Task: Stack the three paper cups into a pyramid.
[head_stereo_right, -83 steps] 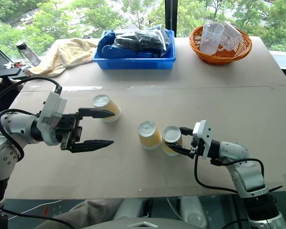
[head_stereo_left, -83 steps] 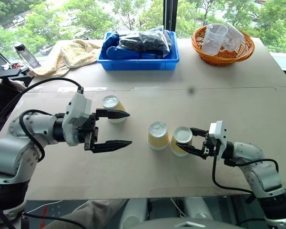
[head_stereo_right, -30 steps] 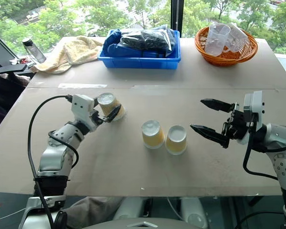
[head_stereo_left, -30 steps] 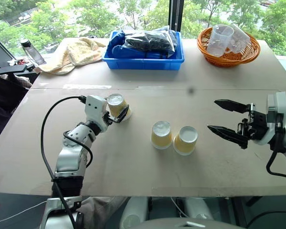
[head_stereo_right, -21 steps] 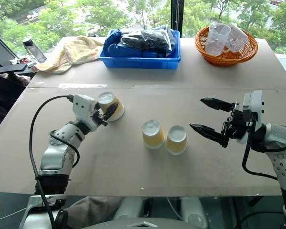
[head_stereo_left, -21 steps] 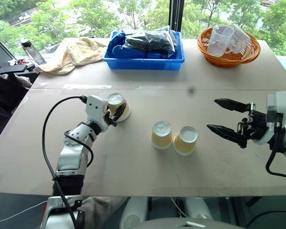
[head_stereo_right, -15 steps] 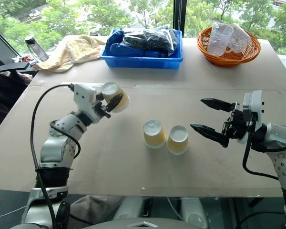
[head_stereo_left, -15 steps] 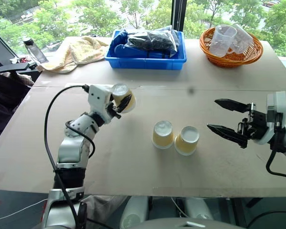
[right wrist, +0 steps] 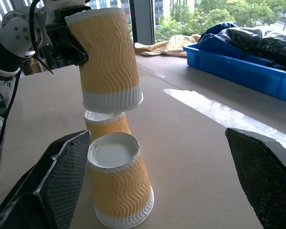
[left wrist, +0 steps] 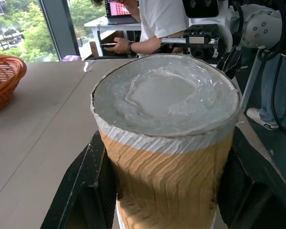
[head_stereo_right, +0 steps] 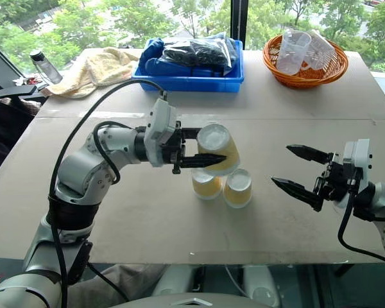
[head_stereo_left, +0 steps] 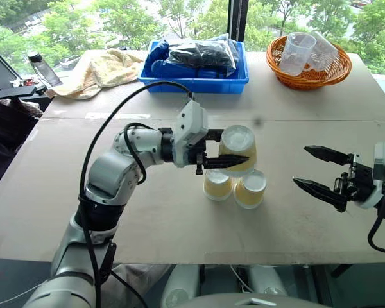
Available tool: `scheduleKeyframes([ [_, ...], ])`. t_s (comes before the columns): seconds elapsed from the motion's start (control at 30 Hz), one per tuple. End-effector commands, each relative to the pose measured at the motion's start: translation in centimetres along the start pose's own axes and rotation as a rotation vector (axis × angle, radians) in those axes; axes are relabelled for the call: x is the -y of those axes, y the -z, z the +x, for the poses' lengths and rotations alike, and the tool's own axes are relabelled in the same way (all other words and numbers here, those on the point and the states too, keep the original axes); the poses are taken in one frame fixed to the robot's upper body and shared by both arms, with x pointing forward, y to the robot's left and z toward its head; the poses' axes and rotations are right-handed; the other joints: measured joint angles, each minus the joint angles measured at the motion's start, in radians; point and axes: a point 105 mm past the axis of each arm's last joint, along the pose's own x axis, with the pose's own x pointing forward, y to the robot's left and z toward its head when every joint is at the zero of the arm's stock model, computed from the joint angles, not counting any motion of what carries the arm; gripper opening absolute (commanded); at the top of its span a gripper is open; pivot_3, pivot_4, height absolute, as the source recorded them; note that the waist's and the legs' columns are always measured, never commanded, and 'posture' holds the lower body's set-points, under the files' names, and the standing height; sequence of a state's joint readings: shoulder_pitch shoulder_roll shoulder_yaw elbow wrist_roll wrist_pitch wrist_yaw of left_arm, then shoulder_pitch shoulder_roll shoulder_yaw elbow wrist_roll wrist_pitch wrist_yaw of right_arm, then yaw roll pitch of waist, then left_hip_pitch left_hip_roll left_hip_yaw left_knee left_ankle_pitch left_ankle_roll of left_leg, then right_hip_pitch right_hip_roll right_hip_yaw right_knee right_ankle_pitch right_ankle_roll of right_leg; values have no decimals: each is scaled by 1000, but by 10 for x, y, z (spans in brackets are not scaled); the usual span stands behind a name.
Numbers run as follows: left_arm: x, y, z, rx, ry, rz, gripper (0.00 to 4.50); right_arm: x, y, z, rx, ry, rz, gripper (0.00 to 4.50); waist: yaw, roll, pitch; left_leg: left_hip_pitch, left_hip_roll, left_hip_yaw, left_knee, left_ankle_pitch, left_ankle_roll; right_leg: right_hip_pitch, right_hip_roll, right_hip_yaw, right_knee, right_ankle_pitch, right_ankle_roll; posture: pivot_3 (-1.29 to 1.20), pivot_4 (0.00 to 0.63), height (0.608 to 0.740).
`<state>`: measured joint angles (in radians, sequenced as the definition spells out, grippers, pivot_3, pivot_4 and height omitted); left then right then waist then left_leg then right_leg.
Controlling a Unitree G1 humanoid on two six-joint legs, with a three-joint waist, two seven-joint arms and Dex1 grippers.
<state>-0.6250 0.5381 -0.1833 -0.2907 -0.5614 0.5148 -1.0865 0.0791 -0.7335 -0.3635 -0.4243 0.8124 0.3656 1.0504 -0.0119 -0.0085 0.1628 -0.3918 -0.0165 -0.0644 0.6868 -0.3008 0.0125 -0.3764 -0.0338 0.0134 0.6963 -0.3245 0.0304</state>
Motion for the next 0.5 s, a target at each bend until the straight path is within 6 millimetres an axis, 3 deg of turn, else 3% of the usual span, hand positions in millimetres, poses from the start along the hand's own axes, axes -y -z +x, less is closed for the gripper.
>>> scheduleKeyframes([
  [0.03, 6, -1, 3, -8, 54, 33, 2339, -6, -14, -5, 18, -4, -74, 4500, -1, 0, 0, 0, 0, 0, 0, 0, 0, 0, 0, 0, 0, 0, 0, 0, 150, 740],
  [0.43, 10, 20, -6, -78, 53, 10, 2339, -7, -13, -8, 23, 16, -78, 4500, 1, 0, 0, 0, 0, 0, 0, 0, 0, 0, 0, 0, 0, 0, 0, 0, 150, 740],
  [0.5, 4, 24, -8, -94, 12, 25, 3142, -7, -13, -8, 16, 11, -75, 4500, 1, 0, 0, 0, 0, 0, 0, 0, 0, 0, 0, 0, 0, 0, 0, 0, 150, 740],
])
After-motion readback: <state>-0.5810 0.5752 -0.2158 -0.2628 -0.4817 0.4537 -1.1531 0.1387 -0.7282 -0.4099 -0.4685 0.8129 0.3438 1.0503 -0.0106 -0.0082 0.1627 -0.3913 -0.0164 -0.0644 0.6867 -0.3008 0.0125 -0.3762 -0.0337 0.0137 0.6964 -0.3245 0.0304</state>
